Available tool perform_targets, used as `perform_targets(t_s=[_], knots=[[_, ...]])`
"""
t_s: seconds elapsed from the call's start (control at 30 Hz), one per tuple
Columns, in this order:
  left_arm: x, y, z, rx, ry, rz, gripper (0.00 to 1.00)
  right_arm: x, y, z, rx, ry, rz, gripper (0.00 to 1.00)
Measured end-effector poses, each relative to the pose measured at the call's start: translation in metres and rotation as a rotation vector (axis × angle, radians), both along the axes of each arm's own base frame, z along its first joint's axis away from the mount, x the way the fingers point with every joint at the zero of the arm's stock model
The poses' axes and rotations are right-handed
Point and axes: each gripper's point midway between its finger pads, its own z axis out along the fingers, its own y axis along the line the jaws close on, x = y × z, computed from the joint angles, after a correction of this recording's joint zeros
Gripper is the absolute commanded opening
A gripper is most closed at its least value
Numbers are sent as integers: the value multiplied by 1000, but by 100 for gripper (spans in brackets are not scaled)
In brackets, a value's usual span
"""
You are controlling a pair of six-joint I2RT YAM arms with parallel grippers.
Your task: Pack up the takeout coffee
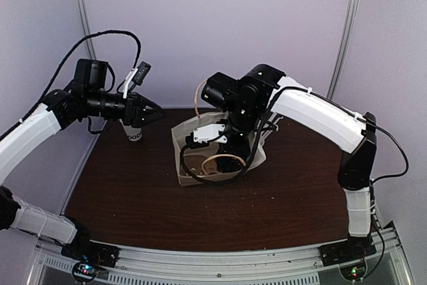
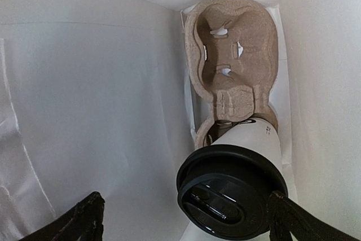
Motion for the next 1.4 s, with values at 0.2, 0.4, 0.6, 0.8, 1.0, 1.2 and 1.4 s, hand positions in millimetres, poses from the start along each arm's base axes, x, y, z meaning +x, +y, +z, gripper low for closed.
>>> perform_targets(t_s=[0.2,0.4,0.6,0.8,1.0,1.2,1.4], knots=[[-26,-34,5,-8,-25,-131,68,-4,1,-1,6,23,6,100],[-33,-64,-21,70,0,-205,54,-8,3,-1,10,34,14,100],[-29,-69,-27,116,-16,-195,27,-8,1,-7,-6,56,-5,100],[-16,-72,-41,161,-9,-175,17,-13,5,-13,-12,78,8,100],[-9,-71,-42,178,-24,-149,15,-14,10,-5,11,59,32,100],[7,-77,-45,206,-43,-128,14,-23,12,35,110,12,76,100],[20,-80,-56,242,-41,-102,18,-37,-4,101,247,-82,111,99]])
